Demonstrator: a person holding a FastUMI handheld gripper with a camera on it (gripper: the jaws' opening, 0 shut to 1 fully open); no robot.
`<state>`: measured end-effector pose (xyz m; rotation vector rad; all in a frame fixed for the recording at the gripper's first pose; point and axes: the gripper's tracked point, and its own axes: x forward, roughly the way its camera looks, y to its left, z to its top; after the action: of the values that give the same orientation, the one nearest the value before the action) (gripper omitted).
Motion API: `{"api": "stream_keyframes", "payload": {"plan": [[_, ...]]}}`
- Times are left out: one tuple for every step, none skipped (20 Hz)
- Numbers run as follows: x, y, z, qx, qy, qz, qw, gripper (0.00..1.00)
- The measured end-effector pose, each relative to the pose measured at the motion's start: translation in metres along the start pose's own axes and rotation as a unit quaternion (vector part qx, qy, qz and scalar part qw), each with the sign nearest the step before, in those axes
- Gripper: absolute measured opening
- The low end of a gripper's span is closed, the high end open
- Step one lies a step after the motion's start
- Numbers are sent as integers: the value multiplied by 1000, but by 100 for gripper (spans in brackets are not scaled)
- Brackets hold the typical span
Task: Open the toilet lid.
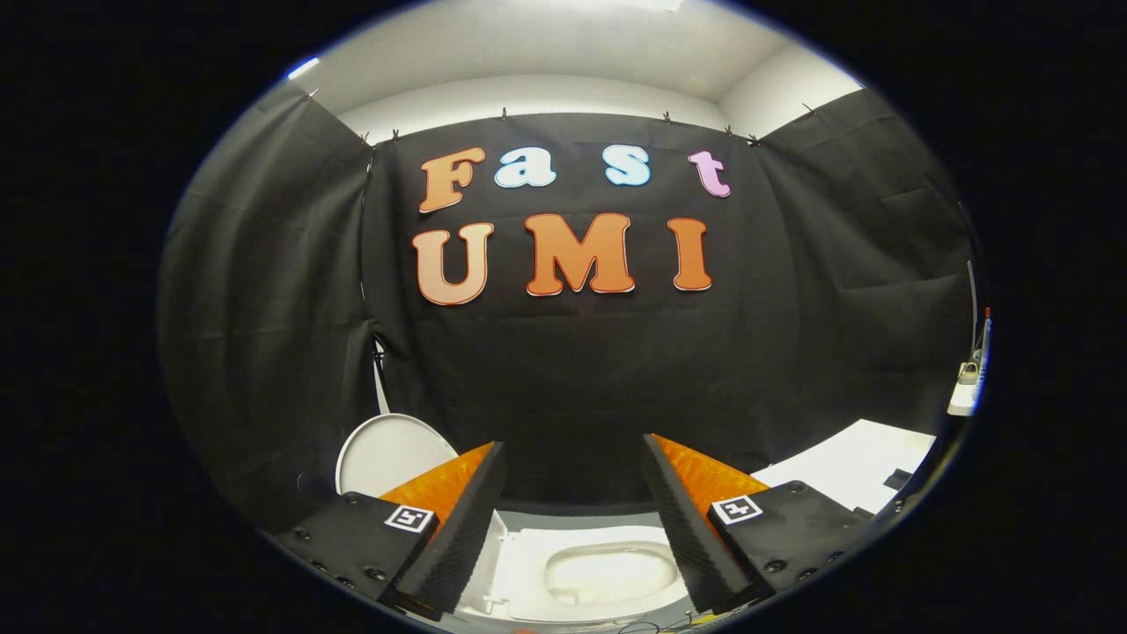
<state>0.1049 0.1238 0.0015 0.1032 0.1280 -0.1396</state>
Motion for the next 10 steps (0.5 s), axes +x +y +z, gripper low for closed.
{"api": "stream_keyframes", "payload": {"plan": [[0,-2,-1,-4,1,-1,1000,99],[0,-3,-1,-7,1,-3,1000,99],[-1,-3,-1,-8,1,-3,1000,99],[0,-1,-2,-7,1,1,1000,99],[0,1,-2,-6,1,4,1000,99],[0,2,-2,-6,1,7,1000,99],[0,3,-2,-5,0,10,1000,99],[1,4,0,-4,-2,14,1000,99],[-1,6,1,-3,-4,18,1000,99],[-2,7,3,-3,-7,20,1000,99]]}}
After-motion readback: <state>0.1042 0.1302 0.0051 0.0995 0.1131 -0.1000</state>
